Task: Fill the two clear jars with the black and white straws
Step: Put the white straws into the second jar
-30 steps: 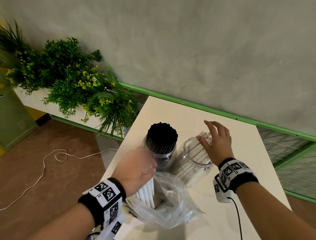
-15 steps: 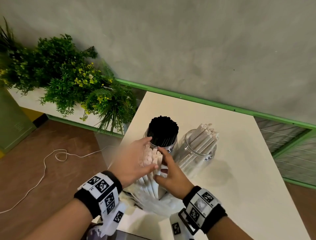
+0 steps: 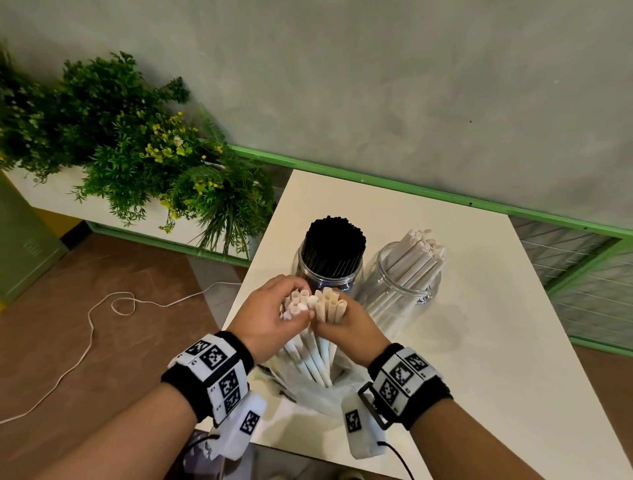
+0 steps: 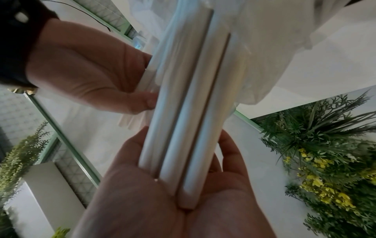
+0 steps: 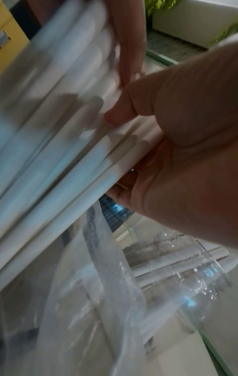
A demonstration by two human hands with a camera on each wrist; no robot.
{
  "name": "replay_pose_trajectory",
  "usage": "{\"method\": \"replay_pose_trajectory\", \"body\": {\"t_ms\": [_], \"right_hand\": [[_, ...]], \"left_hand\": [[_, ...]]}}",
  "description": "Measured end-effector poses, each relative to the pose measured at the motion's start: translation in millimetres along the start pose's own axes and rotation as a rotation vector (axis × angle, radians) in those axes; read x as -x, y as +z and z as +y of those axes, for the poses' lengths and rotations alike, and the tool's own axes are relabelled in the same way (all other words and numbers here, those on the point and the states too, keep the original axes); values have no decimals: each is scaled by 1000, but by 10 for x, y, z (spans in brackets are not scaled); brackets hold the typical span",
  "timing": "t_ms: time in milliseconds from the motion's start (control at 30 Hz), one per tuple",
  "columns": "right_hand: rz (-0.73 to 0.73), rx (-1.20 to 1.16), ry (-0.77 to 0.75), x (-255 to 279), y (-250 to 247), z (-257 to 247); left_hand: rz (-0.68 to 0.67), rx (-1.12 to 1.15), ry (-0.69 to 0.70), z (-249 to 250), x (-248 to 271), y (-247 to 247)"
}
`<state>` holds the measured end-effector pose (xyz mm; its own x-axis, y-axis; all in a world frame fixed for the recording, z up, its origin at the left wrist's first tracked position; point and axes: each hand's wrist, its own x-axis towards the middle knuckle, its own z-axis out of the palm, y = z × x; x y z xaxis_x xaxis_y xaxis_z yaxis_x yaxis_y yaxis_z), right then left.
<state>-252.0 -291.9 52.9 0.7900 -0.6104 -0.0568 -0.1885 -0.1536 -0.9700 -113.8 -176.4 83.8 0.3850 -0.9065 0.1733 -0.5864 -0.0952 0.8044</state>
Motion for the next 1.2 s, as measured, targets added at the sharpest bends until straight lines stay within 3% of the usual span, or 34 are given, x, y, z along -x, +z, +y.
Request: {"method": "replay_pose_trajectory", "body": {"t_ms": [200,467,633,800,1200], "right_hand": [[108,-35,-31,73,48,-19],[244,105,-229,229,27,-114],[203,124,-265,193,62,-104],[253,170,-349,182,32,-114],[272,65,-336,99,-57,-194]], "left_hand": [[-1,6,3,-36,-29,24],[11,-56,-10,-67,-48,53],[13,-59,-8,-53,-88,71],[13,-74,8,-45,-86,93],[28,-99,27,-22,-66,93]]}}
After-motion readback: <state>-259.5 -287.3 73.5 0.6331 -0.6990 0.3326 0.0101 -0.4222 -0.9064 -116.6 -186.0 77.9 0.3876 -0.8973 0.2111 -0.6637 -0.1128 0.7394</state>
